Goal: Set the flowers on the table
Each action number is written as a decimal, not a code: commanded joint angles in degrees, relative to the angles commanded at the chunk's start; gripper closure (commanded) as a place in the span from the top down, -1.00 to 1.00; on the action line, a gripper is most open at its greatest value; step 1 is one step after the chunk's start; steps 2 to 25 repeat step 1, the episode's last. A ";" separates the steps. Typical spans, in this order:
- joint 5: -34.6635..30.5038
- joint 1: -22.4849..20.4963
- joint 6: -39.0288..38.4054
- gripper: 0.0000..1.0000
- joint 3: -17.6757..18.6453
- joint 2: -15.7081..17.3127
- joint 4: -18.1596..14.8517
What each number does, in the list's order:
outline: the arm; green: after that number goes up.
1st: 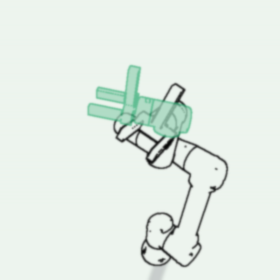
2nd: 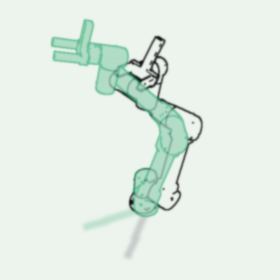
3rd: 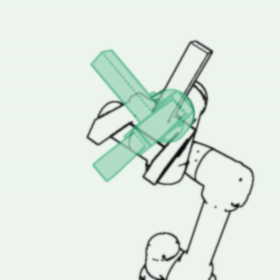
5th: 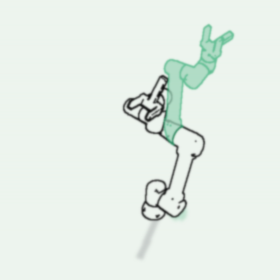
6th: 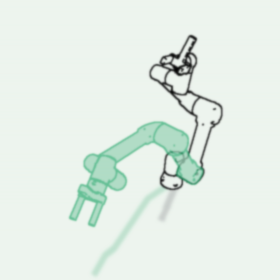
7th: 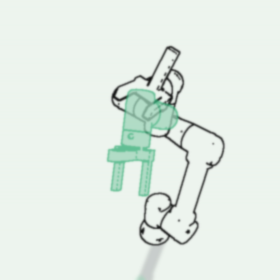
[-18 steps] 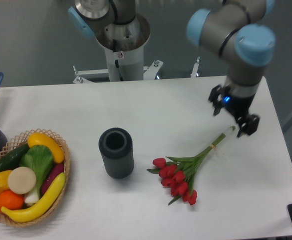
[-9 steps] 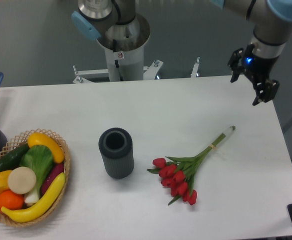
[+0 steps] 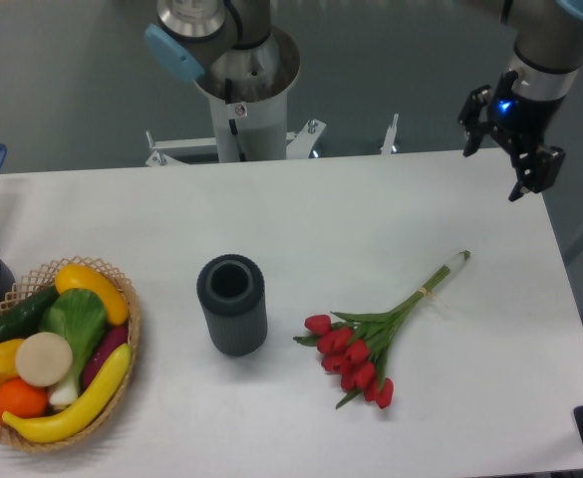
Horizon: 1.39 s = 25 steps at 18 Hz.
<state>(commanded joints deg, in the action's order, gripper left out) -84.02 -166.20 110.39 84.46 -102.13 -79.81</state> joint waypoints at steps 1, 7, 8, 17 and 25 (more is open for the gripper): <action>0.09 0.00 0.00 1.00 0.00 0.00 0.09; 0.09 0.00 0.00 1.00 0.00 0.00 0.09; 0.09 0.00 0.00 1.00 0.00 0.00 0.09; 0.09 0.00 0.00 1.00 0.00 0.00 0.09; 0.09 0.00 0.00 1.00 0.00 0.00 0.09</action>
